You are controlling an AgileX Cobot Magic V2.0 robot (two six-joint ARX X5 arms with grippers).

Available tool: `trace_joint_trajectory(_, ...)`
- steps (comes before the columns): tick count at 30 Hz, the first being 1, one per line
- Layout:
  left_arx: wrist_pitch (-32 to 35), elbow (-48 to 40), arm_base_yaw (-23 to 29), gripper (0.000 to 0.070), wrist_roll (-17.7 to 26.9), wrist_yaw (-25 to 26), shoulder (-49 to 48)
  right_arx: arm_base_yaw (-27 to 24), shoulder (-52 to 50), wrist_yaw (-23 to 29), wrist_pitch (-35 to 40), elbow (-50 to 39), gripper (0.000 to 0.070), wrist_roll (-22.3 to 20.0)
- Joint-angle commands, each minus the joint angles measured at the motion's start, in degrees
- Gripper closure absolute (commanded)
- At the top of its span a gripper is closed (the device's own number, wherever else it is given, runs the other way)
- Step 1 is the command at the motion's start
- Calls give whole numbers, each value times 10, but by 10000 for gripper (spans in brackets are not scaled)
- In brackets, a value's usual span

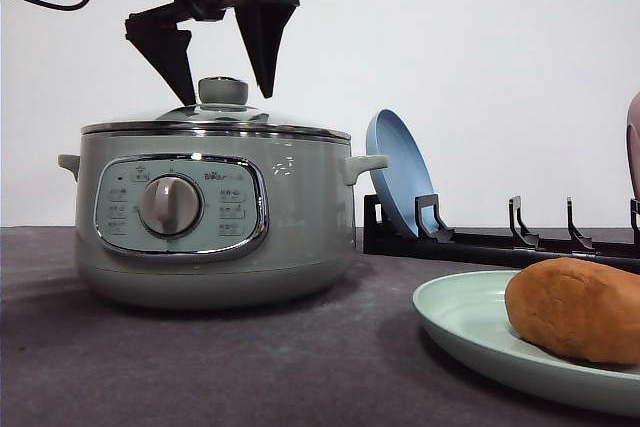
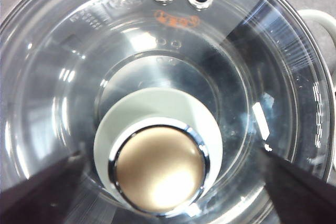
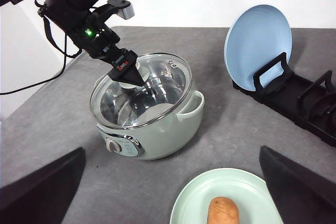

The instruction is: Transfer potato from steamer to green plate

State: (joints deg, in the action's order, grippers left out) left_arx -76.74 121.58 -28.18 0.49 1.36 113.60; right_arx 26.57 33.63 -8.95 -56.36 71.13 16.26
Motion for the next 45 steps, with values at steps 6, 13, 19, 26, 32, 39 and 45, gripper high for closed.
trace_joint_trajectory(6,-6,15,-3,0,-10,0,-81,3,3,0,6,9,0,-17)
trace_joint_trajectory(13,-13,10,-3,0,-9,1,-174,3,3,0,5,9,0,-35)
trace_joint_trajectory(19,28,-64,-6,0,5,2,-280,3,3,0,4,9,0,-54)
trace_joint_trajectory(26,130,-291,-7,0,11,1,-457,3,3,0,4,9,0,-74)
trace_joint_trajectory(32,248,-521,-7,0,10,2,-631,3,3,0,2,9,0,-83)
trace_joint_trajectory(39,316,-655,-7,0,-45,2,-755,3,3,0,-46,9,0,-114)
trace_joint_trajectory(45,331,-660,-7,0,-53,2,-782,3,3,0,-57,8,0,-113)
